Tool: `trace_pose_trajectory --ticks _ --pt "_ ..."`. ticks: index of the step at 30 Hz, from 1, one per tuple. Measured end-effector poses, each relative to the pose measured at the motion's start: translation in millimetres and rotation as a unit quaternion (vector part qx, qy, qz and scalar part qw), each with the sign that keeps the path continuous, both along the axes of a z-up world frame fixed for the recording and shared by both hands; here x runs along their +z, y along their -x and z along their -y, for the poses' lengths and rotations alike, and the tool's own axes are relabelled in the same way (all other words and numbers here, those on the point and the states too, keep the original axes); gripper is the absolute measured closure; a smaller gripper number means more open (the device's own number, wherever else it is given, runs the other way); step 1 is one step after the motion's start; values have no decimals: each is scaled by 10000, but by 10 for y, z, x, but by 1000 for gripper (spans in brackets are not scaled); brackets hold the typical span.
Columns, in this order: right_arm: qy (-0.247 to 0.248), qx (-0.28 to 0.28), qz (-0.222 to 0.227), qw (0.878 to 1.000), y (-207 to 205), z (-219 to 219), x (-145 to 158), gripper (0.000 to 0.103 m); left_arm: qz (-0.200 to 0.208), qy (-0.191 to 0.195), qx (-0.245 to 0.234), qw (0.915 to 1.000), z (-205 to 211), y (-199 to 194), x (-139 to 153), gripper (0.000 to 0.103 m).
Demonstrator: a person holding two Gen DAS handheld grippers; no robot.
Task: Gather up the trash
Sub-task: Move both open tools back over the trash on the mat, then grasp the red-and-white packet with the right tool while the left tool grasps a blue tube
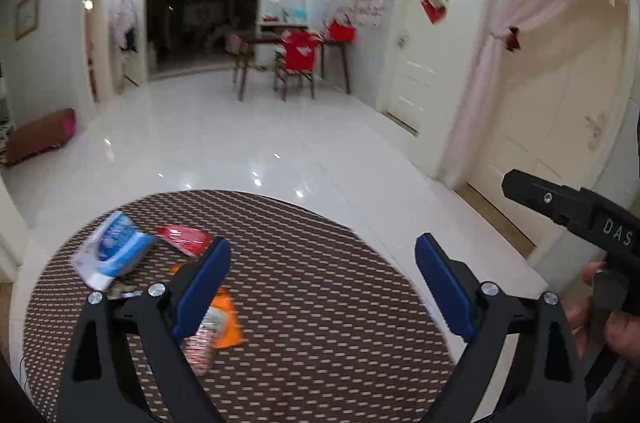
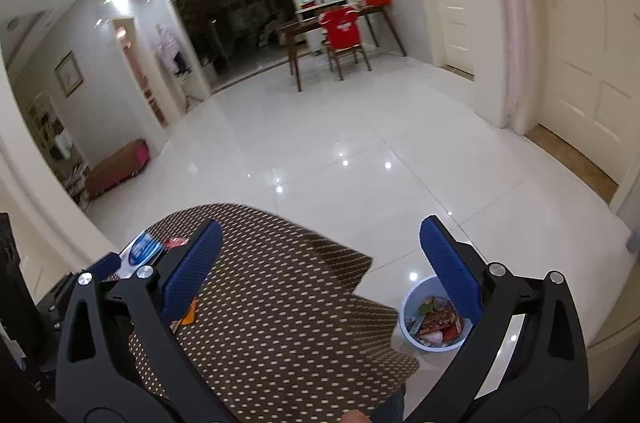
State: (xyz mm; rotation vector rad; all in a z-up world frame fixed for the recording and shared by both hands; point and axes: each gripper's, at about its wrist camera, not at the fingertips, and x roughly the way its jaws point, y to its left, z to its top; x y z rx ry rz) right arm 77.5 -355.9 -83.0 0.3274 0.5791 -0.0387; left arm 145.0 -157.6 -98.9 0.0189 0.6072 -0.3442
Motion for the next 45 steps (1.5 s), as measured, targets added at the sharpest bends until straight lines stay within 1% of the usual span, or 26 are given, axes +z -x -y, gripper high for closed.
trace_pose_trajectory --ticks 4,9,13,17,20,23,24,25,26,28,29,32,33,34,35,37,38,41,43,44,45 --pt "94 295 -49 9995 -84 -319 -33 6 44 -30 242 9997 -298 55 -38 12" --pt "193 653 -129 9976 -173 -662 -70 6 61 -194 569 9982 -690 102 -120 12" --pt "193 896 -231 9955 -229 -892 -162 6 26 -269 843 9961 -1017 180 -280 12" --pt "218 1225 -477 9911 -317 -1191 -380 6 -268 -284 1164 9924 -1372 168 -506 12" --pt "229 1448 -665 9870 -383 -1378 -517 6 -561 -341 1312 9892 -1527 92 -709 12" --pt "292 1634 -780 9830 -398 -1576 -645 6 -818 -420 1328 9869 -1550 -43 -925 12" --pt "313 1679 -817 9819 -409 -1608 -677 6 -913 -435 1302 9863 -1550 -104 -1001 15" --pt "348 1720 -882 9805 -426 -1642 -728 6 -985 -425 1242 9864 -1540 -158 -1065 25" --pt "372 1733 -934 9797 -431 -1651 -766 6 -1054 -422 1181 9865 -1528 -212 -1116 31" --pt "341 1816 -1063 9770 -443 -1692 -853 6 -1232 -411 1084 9856 -1498 -349 -1218 38" --pt "332 1856 -1094 9760 -429 -1712 -881 6 -1284 -410 1067 9851 -1490 -397 -1258 40" --pt "338 1921 -1148 9740 -418 -1743 -933 6 -1391 -430 1042 9839 -1478 -533 -1354 40" --pt "325 1929 -1158 9738 -421 -1739 -937 7 -1366 -453 1027 9843 -1470 -547 -1357 44" --pt "319 1943 -1173 9734 -424 -1762 -955 7 -1349 -456 981 9849 -1469 -558 -1355 63" --pt "305 1965 -1185 9728 -430 -1792 -974 9 -1342 -482 966 9850 -1482 -552 -1352 78" --pt "257 2014 -1217 9716 -459 -1849 -1010 13 -1375 -372 884 9858 -1510 -521 -1356 87" --pt "233 2045 -1242 9707 -471 -1896 -1038 16 -1391 -310 853 9861 -1546 -479 -1360 90" --pt "219 2147 -1327 9674 -520 -2060 -1116 25 -1402 -216 876 9860 -1670 -333 -1376 90" --pt "234 2221 -1373 9650 -557 -2193 -1172 32 -1434 -101 904 9855 -1797 -213 -1384 90" --pt "254 2254 -1383 9641 -568 -2251 -1190 39 -1447 -51 925 9851 -1853 -151 -1385 90" --pt "304 2297 -1405 9626 -593 -2346 -1222 43 -1435 -56 932 9852 -1883 -100 -1388 90"
